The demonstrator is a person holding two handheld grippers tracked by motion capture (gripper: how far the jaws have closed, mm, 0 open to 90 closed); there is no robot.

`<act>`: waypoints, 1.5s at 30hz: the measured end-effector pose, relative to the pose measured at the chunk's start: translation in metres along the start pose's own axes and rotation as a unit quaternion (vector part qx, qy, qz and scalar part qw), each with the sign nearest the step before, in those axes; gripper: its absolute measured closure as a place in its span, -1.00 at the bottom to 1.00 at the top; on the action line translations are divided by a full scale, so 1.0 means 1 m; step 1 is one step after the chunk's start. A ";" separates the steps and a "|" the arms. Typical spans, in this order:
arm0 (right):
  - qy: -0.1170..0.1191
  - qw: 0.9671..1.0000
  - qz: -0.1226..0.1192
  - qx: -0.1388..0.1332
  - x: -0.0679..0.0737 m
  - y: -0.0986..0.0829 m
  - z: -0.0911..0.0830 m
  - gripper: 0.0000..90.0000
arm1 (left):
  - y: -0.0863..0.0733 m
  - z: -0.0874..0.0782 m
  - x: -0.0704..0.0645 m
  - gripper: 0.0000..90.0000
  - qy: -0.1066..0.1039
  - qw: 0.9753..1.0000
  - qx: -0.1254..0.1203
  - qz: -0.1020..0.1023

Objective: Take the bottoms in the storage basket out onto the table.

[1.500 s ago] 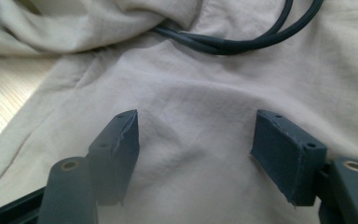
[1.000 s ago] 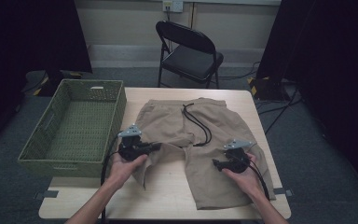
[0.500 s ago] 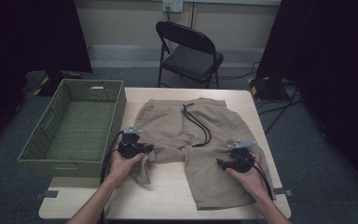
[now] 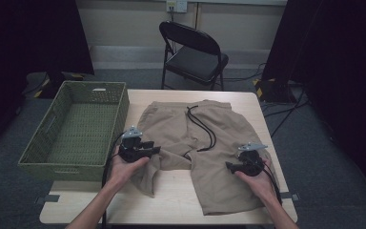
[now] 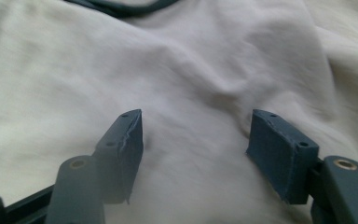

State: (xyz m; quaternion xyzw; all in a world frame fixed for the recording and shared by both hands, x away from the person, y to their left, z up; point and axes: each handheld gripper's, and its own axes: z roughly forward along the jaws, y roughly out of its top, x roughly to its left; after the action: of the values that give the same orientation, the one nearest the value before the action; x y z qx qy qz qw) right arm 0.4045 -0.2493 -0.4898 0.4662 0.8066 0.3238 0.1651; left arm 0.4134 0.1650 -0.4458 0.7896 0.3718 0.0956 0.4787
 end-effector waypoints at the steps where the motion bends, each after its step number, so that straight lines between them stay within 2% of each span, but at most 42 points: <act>1: 0.005 1.000 0.003 -0.005 0.001 0.001 0.000 -0.22 | 0.001 0.000 -0.005 0.44 -0.015 1.000 -0.002 0.012; 2: 0.011 1.000 0.005 -0.014 0.002 0.002 -0.002 -0.22 | 0.002 0.001 -0.010 0.54 -0.030 0.999 -0.005 0.024; 4: 0.013 0.999 0.000 -0.031 0.007 0.006 -0.005 -0.22 | 0.003 0.006 -0.020 0.62 -0.056 0.997 0.008 0.043; 6: 0.022 0.999 -0.005 -0.044 0.013 0.009 -0.008 -0.22 | 0.001 0.017 -0.028 0.60 -0.059 0.996 0.038 0.052; 8: 0.028 0.999 -0.010 -0.044 0.017 0.009 -0.008 -0.22 | -0.006 0.031 -0.029 0.48 -0.043 0.995 0.074 0.058; 11: 0.034 0.998 -0.013 -0.043 0.021 0.010 -0.006 -0.22 | -0.015 0.050 -0.022 0.17 -0.021 0.991 0.118 0.058; 12: 0.035 0.998 -0.013 -0.042 0.022 0.010 -0.006 -0.22 | -0.017 0.054 -0.021 0.10 -0.021 0.991 0.121 0.058; 15: 0.037 0.998 -0.013 -0.041 0.022 0.011 -0.003 -0.22 | -0.017 0.062 -0.019 0.05 -0.002 0.991 0.120 0.058; 16: 0.037 0.998 -0.012 -0.039 0.022 0.011 -0.003 -0.22 | -0.017 0.062 -0.021 0.16 0.016 0.990 0.122 0.069; 18: 0.038 0.998 -0.014 -0.038 0.023 0.011 -0.002 -0.22 | -0.016 0.058 -0.021 0.53 0.016 0.990 0.120 0.077; 19: 0.039 0.998 -0.014 -0.038 0.023 0.011 -0.002 -0.23 | -0.015 0.055 -0.022 0.76 0.013 0.991 0.109 0.075; 20: 0.039 0.998 -0.016 -0.040 0.023 0.011 -0.002 -0.23 | -0.012 0.051 -0.022 0.87 0.002 0.992 0.103 0.070; 21: 0.038 0.998 -0.016 -0.041 0.024 0.011 -0.003 -0.23 | -0.007 0.047 -0.024 0.92 -0.018 0.994 0.093 0.063; 22: 0.038 0.998 -0.016 -0.041 0.024 0.011 -0.003 -0.23 | -0.003 0.042 -0.027 0.92 -0.035 0.995 0.076 0.056; 23: 0.038 0.998 -0.016 -0.042 0.024 0.012 -0.003 -0.23 | 0.001 0.038 -0.030 0.93 -0.050 0.995 0.065 0.054; 24: 0.038 0.998 -0.015 -0.041 0.024 0.012 -0.003 -0.23 | 0.005 0.032 -0.035 0.92 -0.072 0.994 0.059 0.056; 25: 0.038 0.998 -0.015 -0.041 0.024 0.012 -0.002 -0.23 | 0.008 0.029 -0.039 0.92 -0.081 0.994 0.054 0.059; 28: 0.037 0.999 -0.015 -0.036 0.024 0.011 0.000 -0.23 | 0.013 0.019 -0.052 0.93 -0.128 0.990 0.034 0.050; 29: 0.037 0.998 -0.015 -0.038 0.024 0.012 0.000 -0.23 | 0.013 0.019 -0.055 0.92 -0.144 0.988 0.029 0.040; 31: 0.039 0.998 -0.017 -0.043 0.025 0.013 -0.001 -0.23 | 0.013 0.022 -0.060 0.85 -0.164 0.985 0.031 0.030; 32: 0.040 0.998 -0.016 -0.045 0.026 0.013 -0.001 -0.23 | 0.012 0.025 -0.063 0.83 -0.173 0.984 0.037 0.036; 33: 0.045 0.998 -0.019 -0.047 0.029 0.014 -0.002 -0.23 | 0.012 0.026 -0.065 0.76 -0.173 0.983 0.039 0.042; 35: 0.050 0.997 -0.025 -0.053 0.033 0.016 -0.004 -0.23 | 0.012 0.028 -0.065 0.51 -0.176 0.983 0.043 0.037; 36: 0.053 0.997 -0.027 -0.054 0.035 0.016 -0.005 -0.24 | 0.013 0.026 -0.064 0.43 -0.173 0.984 0.036 0.032; 38: 0.063 0.996 -0.034 -0.059 0.041 0.017 -0.008 -0.24 | 0.015 0.021 -0.058 0.33 -0.150 0.988 0.028 0.034; 39: 0.067 0.995 -0.037 -0.062 0.043 0.017 -0.009 -0.23 | 0.014 0.020 -0.055 0.32 -0.136 0.990 0.032 0.037; 40: 0.072 0.994 -0.039 -0.065 0.047 0.018 -0.011 -0.19 | 0.012 0.020 -0.052 0.34 -0.129 0.990 0.037 0.038; 41: 0.076 0.994 -0.042 -0.070 0.049 0.018 -0.012 -0.14 | 0.009 0.021 -0.048 0.39 -0.120 0.991 0.047 0.037; 42: 0.084 0.992 -0.046 -0.076 0.053 0.019 -0.015 -0.09 | 0.004 0.023 -0.043 0.41 -0.103 0.992 0.063 0.040; 44: 0.100 0.989 -0.057 -0.088 0.063 0.021 -0.020 0.01 | -0.007 0.028 -0.032 0.46 -0.079 0.991 0.098 0.041; 45: 0.111 0.987 -0.065 -0.092 0.069 0.022 -0.022 0.09 | -0.011 0.030 -0.028 0.48 -0.072 0.991 0.107 0.038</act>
State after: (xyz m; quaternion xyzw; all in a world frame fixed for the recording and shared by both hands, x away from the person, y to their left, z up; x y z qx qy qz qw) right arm 0.3712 -0.1905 -0.4564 0.3566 0.8154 0.4349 0.1373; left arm 0.4036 0.1283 -0.4647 0.8547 0.3140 0.0166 0.4130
